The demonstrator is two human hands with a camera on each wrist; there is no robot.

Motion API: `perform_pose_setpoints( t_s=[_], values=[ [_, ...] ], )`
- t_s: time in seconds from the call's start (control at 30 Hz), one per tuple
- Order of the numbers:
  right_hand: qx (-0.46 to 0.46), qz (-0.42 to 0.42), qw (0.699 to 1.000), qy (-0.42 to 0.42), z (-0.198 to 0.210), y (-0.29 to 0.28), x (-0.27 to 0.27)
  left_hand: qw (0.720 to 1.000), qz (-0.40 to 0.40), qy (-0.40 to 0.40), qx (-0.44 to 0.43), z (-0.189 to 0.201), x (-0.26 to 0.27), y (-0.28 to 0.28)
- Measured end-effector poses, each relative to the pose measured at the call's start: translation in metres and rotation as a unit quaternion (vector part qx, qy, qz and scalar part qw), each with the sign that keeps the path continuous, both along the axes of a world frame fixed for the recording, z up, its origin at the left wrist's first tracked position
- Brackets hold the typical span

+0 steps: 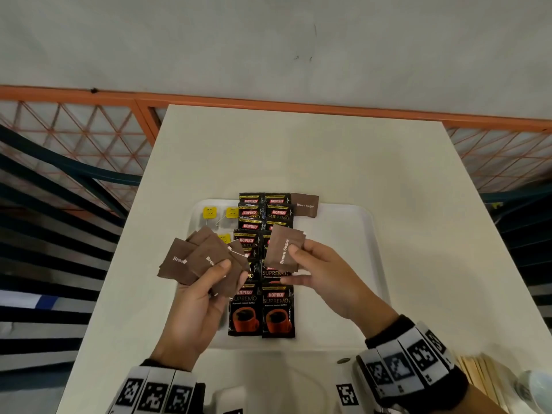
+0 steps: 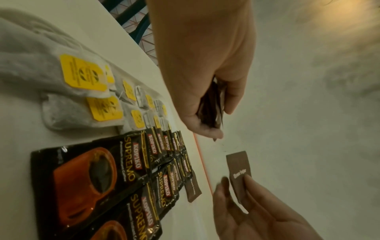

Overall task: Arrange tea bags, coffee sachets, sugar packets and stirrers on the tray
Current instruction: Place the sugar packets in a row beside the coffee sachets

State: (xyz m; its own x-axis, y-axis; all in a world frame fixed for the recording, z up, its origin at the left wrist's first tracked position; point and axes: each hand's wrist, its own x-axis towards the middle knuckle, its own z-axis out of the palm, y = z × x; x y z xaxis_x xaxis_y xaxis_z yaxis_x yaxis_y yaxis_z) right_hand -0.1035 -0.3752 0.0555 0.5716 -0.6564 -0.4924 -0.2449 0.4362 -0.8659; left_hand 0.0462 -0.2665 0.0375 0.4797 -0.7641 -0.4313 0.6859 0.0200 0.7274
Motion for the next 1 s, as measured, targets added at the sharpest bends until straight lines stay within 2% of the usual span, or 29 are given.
perform_pose_setpoints(
  t_s=[0.1,0.2,0.5,0.67,1.0],
  values=[
    [-0.056,-0.043,0.996,0.046,-0.005,-0.005,-0.002,1.0,-0.005,-0.009,0.005,-0.002,0.0,0.002],
    [-0.071,-0.073,0.993,0.054,-0.011,-0.016,-0.006,1.0,-0.007,-0.013,0.021,-0.005,-0.002,0.003],
    [-0.018,-0.161,0.984,0.079,-0.045,-0.059,-0.019,0.999,-0.015,-0.012,0.042,-0.011,0.0,0.006],
    [-0.069,-0.178,0.969,0.154,-0.055,-0.079,-0.014,0.999,-0.017,-0.008,0.049,-0.013,-0.002,0.005],
    [-0.117,-0.221,0.945,0.21,-0.077,-0.099,0.009,0.997,-0.021,-0.023,0.069,-0.016,0.0,0.01]
  ],
)
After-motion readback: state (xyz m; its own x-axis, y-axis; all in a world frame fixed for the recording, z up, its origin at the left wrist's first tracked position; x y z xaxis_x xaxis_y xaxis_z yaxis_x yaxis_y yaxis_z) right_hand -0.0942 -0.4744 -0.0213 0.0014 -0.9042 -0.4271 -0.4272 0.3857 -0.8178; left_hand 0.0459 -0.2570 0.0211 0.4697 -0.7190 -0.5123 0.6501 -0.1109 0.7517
